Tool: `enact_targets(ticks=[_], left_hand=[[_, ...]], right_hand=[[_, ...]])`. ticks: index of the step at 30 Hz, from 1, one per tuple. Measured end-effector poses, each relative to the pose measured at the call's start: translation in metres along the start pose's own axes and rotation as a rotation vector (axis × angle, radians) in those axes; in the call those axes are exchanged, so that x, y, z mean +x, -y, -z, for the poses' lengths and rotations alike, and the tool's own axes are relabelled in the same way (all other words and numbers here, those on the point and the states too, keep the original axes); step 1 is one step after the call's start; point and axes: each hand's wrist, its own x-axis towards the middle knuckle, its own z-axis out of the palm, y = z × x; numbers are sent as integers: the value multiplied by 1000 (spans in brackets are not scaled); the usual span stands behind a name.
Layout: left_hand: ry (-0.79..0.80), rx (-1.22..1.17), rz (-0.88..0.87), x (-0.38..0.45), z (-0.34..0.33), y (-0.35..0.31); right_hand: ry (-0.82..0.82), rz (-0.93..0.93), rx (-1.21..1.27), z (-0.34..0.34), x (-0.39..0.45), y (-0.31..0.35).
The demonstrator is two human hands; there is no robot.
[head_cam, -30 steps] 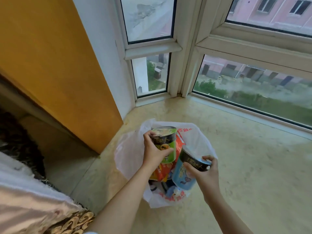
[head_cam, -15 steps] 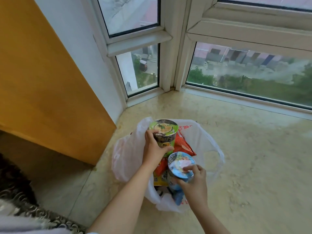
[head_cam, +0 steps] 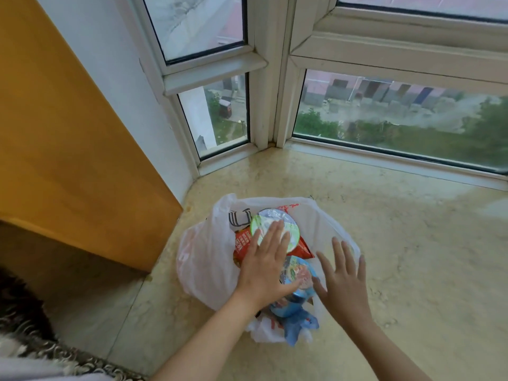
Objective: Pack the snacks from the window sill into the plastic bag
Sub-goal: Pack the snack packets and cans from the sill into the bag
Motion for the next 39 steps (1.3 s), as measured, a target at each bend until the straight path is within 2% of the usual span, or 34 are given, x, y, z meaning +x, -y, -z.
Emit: enact_targets(ticks=[3, 7, 9, 15, 18, 23, 28, 31, 34, 39], left_hand=[[103, 187, -93, -8, -11, -17], [164, 170, -144, -15, -23, -29], [180, 190, -131, -17, -23, -29], [248, 283, -140, -29, -26, -38], [276, 324, -142, -31, -29, -50], [305, 318, -226, -31, -46, -63], [232, 403, -259, -26, -55, -47], [158, 367, -233, -17, -53, -17], [109, 266, -182, -14, -50, 9], [137, 116, -52, -11, -49, 25]], right_hand=[[102, -29, -88, -4, 10, -20], [253, -164, -104, -6, 13, -32], [251, -197, -77, -7, 14, -33], [184, -117, 147, 8, 11, -20], [156, -185, 349, 4, -2, -25], [299, -287, 395, -14, -42, -49], [486, -224, 476, -32, -107, -37], [568, -295, 643, -48, -127, -13], [474, -375, 698, -58, -114, 6], [210, -197, 663, -60, -70, 27]])
